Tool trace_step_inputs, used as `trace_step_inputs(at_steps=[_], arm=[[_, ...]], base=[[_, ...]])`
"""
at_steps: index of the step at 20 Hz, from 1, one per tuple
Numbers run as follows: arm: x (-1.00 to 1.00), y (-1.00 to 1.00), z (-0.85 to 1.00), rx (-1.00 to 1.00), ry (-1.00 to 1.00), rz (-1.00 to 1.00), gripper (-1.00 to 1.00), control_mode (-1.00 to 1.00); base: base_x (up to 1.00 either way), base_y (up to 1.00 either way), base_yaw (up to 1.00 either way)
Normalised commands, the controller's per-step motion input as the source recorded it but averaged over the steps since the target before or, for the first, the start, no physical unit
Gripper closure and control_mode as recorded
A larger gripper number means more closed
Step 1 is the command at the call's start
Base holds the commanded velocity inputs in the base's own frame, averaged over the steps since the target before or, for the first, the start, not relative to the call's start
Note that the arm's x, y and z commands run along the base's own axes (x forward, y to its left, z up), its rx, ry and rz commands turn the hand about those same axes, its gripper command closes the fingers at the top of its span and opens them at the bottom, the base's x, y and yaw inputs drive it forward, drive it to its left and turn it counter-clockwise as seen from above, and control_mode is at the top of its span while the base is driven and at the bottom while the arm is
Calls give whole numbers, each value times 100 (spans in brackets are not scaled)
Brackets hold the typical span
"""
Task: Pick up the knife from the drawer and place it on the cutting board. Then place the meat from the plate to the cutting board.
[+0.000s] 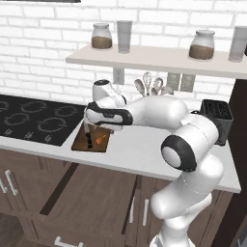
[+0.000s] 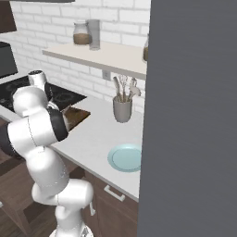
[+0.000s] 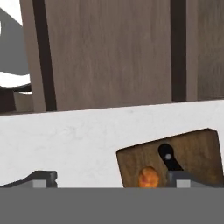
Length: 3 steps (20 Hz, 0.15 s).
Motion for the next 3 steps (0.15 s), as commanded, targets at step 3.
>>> trace_step_inputs(at_steps=[3], arm=[[-46, 57, 33, -22, 1, -2, -100, -100]], base=[[0, 0, 0]])
